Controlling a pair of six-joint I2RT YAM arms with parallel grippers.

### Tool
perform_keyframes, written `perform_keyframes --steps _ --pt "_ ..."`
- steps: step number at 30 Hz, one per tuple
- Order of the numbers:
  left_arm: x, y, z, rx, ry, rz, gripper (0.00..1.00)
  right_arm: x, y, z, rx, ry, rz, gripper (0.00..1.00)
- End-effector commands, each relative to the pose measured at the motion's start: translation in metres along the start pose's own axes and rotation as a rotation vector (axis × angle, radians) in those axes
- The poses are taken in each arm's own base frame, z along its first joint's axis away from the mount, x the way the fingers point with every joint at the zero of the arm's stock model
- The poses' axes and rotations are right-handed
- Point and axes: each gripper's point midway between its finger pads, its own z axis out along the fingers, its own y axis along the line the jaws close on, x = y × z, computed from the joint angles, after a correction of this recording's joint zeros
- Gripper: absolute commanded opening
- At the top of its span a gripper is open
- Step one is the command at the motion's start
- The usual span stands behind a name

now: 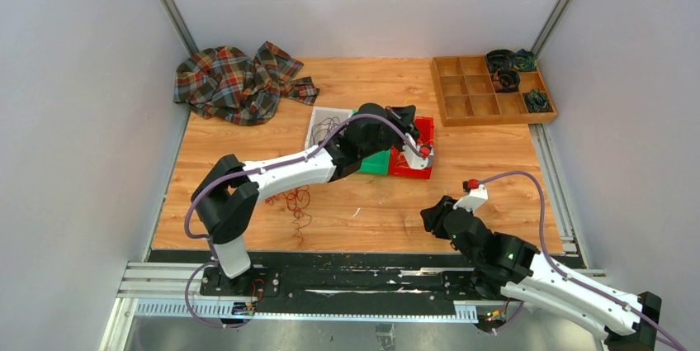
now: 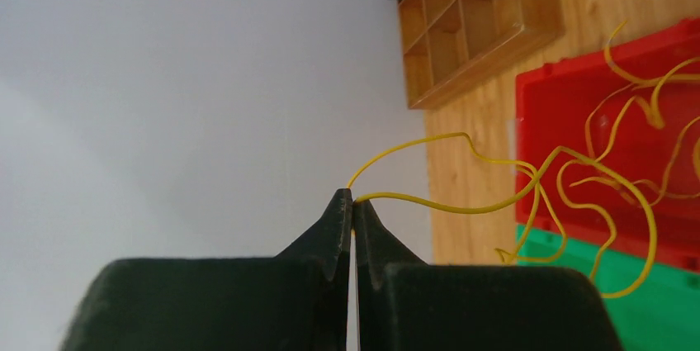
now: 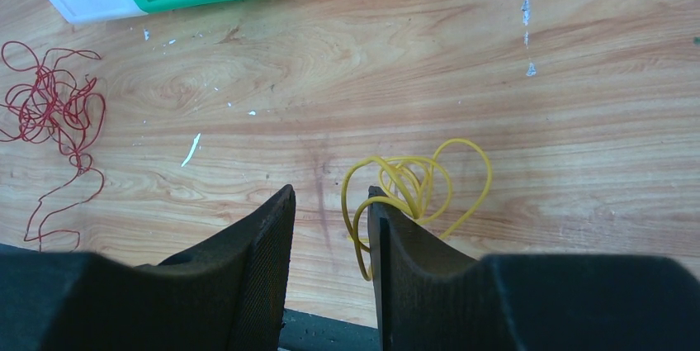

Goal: Untangle the cables

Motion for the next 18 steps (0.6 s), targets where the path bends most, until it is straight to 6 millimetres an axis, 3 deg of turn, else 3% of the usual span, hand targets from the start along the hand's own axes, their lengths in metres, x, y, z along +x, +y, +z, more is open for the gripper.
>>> perform_keyframes --steps 1,5,18 --pt "-0.019 0.016 -0.008 -0.058 -0.058 -0.213 0.01 -0.002 -0.006 0.001 0.032 -0.022 0.005 0.38" --pt "-0.029 0.0 0.001 -0.015 -0.11 -0.351 0.01 -0.002 -0.007 0.001 0.035 -0.023 0.005 0.38" --pt "-0.011 -0.075 0.054 0.21 0.036 -0.496 0.01 -0.002 -0.009 0.001 0.03 -0.03 0.018 0.37"
